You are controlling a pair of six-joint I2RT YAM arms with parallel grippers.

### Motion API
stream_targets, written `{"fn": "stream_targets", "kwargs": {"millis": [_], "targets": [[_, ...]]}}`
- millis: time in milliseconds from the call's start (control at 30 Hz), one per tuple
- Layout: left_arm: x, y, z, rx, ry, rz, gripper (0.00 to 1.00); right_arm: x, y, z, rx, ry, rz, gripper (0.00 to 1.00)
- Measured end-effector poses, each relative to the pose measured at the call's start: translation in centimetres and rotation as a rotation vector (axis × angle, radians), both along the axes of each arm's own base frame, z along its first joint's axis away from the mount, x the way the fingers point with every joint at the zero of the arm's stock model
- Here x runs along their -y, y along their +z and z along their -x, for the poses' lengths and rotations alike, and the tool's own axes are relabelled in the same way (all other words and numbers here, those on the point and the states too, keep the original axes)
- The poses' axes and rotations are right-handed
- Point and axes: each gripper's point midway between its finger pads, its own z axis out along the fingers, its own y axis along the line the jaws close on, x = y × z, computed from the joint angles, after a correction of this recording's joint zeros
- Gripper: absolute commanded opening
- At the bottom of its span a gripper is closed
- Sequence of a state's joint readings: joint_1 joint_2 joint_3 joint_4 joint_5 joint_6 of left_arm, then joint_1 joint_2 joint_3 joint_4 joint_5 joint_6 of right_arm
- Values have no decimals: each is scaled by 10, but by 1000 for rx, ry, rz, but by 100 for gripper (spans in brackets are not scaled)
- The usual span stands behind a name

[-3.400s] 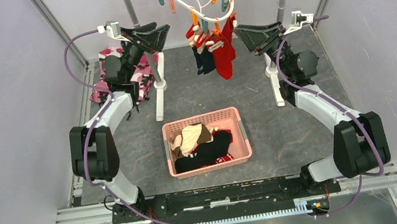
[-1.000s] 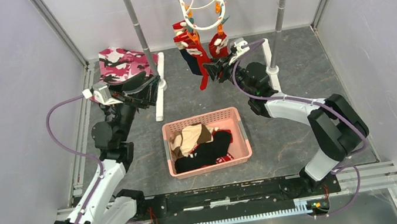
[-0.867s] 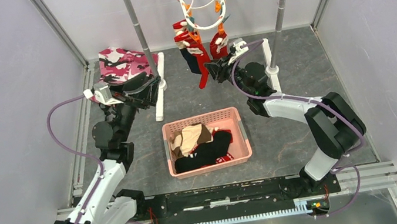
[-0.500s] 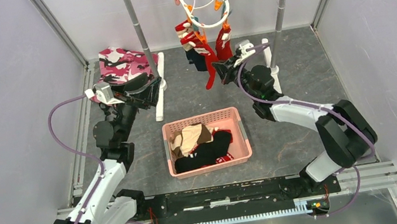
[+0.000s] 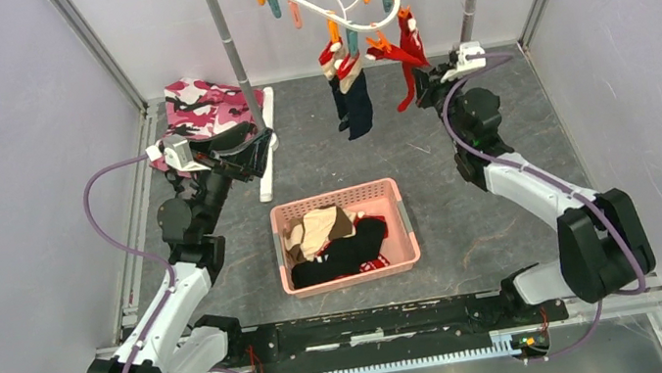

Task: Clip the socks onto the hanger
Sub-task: Rotate the hanger at the clothesline.

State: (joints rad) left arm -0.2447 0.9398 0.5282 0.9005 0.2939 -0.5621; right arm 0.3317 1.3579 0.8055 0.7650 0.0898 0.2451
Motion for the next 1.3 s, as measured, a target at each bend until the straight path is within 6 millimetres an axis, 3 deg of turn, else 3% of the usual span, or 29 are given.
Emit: {"fn": "stream_targets", "kwargs": {"millis": [400, 567, 733, 867, 967, 1167, 1233, 1300], "targets": [[2, 0, 1, 1, -10, -4, 78, 33, 46, -70, 32, -104, -20, 0], [5, -1, 3, 3, -24, -11, 78, 38, 58, -98, 36, -120, -31, 0], [4, 3, 0, 12, -14, -8, 81, 40, 59, -113, 26, -123, -43, 0], [2, 20, -20, 14, 19, 25, 92, 40, 56, -114, 17, -118, -50, 0], [4, 43, -40, -7, 16, 89, 100, 39, 57, -114, 17, -112, -53, 0], [6, 92, -75, -77, 3, 252, 100, 40, 55, -118, 13, -105, -61, 0], [4, 98, -82, -107, 5, 303, 100, 40, 54, -119, 10, -103, -61, 0], [2, 103, -90, -145, 1, 371, 92, 41, 53, -120, 8, -102, -63, 0]]}}
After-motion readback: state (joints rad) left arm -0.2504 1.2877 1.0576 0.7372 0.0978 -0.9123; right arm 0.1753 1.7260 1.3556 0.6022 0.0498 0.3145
